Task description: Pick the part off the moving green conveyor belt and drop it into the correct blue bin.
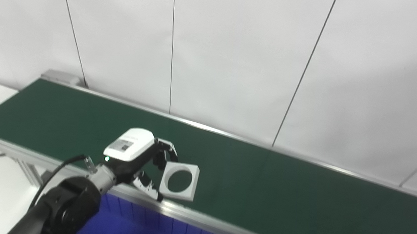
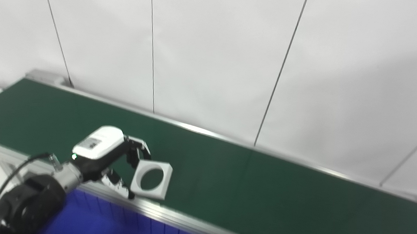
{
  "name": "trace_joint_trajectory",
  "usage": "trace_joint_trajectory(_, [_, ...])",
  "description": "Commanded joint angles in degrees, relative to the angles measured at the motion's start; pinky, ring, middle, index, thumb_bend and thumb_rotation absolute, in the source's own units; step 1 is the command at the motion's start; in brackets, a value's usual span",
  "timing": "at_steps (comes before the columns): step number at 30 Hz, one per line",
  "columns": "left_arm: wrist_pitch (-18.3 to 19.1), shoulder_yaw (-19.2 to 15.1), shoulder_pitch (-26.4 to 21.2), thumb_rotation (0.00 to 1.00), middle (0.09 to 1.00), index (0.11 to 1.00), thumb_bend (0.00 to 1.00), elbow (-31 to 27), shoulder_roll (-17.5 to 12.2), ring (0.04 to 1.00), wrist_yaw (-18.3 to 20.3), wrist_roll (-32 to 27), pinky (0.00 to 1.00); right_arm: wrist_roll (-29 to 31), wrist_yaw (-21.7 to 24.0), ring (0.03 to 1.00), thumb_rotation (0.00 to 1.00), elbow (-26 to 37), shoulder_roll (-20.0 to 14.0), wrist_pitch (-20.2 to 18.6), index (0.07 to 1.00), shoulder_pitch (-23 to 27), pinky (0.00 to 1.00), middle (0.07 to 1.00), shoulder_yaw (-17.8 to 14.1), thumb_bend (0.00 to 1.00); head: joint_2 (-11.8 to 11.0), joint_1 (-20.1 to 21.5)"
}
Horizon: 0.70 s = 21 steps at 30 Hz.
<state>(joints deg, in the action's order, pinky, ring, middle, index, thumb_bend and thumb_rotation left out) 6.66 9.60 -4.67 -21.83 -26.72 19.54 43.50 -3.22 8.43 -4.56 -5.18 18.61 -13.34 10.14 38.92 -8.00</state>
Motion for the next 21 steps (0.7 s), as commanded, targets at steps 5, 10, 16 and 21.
trace_joint_trajectory(5, [-0.05, -0.01, 1.4, 0.0, 0.461, 0.499, 0.53, -3.89, 0.49, 0.487, 1.08, 1.23, 0.58, 0.44, -0.2, 0.792, 0.31, 4.57, -0.18, -2.86, 0.885, -0.28, 0.73, 0.838, -0.79, 0.77, 3.42, -0.78])
trace_joint_trajectory(10, [-0.25, -0.12, 2.46, 0.0, 0.446, 0.502, 0.52, -4.81, 0.49, 0.472, 2.08, 0.89, 0.56, 0.49, -0.31, 0.783, 0.33, 6.78, -0.2, -5.31, 0.875, -0.25, 0.73, 0.827, -1.21, 0.77, 6.13, -1.96])
trace_joint_trajectory(16, [-0.08, -0.12, 4.18, 0.0, 0.467, 0.496, 0.53, -6.55, 0.3, 0.498, 3.83, 0.93, 0.58, 0.08, -0.55, 0.768, 0.34, 9.1, -0.28, -7.15, 0.866, -0.27, 0.71, 0.817, -1.69, 0.76, 9.31, -3.37])
trace_joint_trajectory(21, [-0.44, -0.09, 5.83, 0.0, 0.466, 0.5, 0.52, -7.42, 0.52, 0.498, 4.61, 0.98, 0.58, 0.09, -0.63, 0.763, 0.35, 10.05, -0.15, -8.06, 0.862, -0.28, 0.7, 0.812, -2.0, 0.77, 10.01, -3.78])
